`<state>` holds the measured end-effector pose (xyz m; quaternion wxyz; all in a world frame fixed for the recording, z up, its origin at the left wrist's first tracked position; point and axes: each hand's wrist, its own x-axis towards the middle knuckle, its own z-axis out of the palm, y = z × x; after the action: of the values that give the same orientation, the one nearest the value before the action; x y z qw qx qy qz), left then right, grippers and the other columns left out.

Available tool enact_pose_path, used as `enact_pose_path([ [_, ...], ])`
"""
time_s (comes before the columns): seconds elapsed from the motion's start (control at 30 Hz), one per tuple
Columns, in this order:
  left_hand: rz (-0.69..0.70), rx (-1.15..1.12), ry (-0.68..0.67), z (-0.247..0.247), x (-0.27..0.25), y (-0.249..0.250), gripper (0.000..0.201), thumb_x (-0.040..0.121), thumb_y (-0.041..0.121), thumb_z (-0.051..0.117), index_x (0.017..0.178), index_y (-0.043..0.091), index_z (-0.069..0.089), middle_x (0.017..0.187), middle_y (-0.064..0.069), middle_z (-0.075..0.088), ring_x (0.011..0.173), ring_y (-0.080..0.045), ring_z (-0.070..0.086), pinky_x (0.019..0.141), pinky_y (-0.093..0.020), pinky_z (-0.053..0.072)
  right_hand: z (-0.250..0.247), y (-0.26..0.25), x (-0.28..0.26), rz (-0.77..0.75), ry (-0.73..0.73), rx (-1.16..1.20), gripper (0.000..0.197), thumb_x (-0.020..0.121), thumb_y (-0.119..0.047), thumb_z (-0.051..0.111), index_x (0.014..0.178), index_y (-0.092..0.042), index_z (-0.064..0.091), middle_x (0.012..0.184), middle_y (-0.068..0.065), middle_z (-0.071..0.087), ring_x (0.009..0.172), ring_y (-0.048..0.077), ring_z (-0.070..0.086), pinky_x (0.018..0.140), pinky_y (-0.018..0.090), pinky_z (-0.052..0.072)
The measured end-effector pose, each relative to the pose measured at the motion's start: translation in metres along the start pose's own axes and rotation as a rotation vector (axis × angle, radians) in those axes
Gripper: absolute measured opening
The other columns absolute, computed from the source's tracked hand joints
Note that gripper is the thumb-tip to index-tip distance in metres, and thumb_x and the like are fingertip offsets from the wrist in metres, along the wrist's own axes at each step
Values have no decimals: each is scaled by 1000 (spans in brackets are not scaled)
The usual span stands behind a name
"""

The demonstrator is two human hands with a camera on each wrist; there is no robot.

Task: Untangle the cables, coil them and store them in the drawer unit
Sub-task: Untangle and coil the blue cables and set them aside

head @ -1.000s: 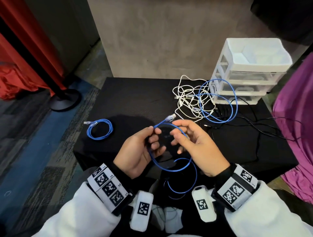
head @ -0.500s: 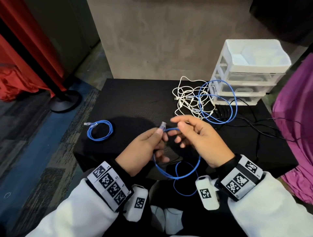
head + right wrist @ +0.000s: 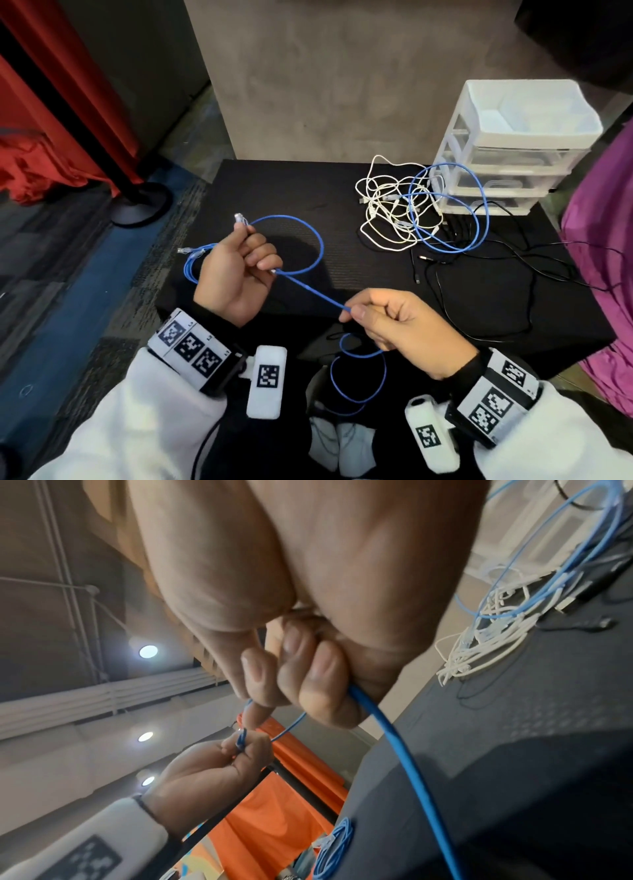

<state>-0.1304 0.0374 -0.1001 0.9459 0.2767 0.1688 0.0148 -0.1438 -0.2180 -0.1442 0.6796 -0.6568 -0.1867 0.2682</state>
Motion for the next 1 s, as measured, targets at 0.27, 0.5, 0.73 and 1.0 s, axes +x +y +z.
enact_pose_path([
  [0.27,91,-59,14,-7,1,28,33,109,27,43,77,20,50,60,11,25,46,-5,24,42,-17,26,-18,-7,-11,-23,-16,-180,19,102,-27,60,101,-12,73,62,0,43,57,12,37,57,26,32],
  [0.5,-52,-26,-27,11,-15,-14,32,109,30,41,80,19,51,59,10,26,47,-5,27,47,-17,33,4,-23,12,-231,88,-466,78,88,-28,83,152,-43,42,81,-1,58,61,18,49,72,34,49],
  [0.73,-261,466,99,9,-24,-32,38,102,44,52,72,22,55,60,3,48,53,-12,54,66,-32,54,5,-43,21,-509,315,-716,11,99,-24,70,101,-17,78,92,-8,73,88,9,69,82,32,53],
  [1.0,98,952,-171,-5,-33,-41,54,101,59,47,97,10,69,91,-12,68,84,-24,62,80,-41,52,-18,-60,14,-234,218,-536,24,106,-19,58,87,-19,74,65,-14,61,57,2,48,61,16,37],
])
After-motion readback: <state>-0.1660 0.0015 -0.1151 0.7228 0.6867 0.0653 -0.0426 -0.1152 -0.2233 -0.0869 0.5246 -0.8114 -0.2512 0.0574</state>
